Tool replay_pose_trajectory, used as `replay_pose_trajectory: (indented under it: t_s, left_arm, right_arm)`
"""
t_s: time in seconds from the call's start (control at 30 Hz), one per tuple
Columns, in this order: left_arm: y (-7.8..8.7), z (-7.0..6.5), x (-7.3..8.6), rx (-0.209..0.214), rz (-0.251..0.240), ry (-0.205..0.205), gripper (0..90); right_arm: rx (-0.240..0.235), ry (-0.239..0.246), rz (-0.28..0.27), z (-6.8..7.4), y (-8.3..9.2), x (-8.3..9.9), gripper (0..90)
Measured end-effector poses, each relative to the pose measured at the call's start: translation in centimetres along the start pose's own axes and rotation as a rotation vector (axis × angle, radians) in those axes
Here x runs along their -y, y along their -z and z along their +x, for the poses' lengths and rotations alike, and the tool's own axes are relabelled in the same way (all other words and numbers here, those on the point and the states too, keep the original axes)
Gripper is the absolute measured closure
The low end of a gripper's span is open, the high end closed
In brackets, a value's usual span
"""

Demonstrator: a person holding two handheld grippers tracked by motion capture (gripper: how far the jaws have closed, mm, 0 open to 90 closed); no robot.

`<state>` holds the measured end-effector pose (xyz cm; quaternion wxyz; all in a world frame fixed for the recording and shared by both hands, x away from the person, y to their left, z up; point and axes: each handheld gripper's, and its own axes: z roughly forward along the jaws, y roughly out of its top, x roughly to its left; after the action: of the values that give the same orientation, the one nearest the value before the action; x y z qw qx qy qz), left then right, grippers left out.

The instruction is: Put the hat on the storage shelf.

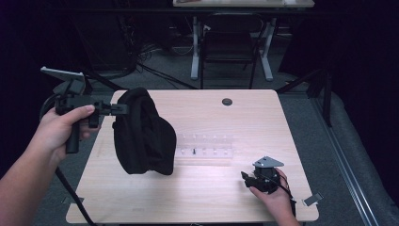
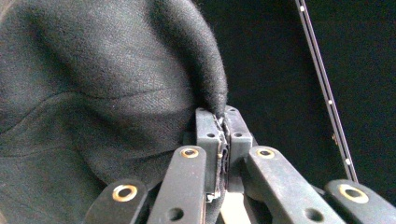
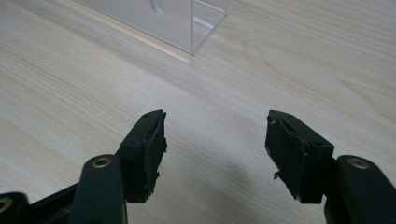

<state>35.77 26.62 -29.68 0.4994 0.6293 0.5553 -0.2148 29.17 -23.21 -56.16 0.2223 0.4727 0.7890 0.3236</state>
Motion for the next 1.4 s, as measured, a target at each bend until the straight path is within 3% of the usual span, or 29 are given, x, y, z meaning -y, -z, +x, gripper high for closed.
replay_pose_trajectory:
  t_s: [0.83, 1.4]
  left_arm:
    - [-3.6, -1.1, -2.9, -0.021, -0.018, -0.011, 88.0]
    - [-6.4, -1.3, -3.9, -0.049, -0.006, -0.016, 88.0]
  right_arm:
    - [-0.007, -0.004, -0.007, -0.1, 0.0, -0.1, 37.5]
    - [-0.021, -0.024, -0.018, -0.4, 0.1, -0.1, 37.5]
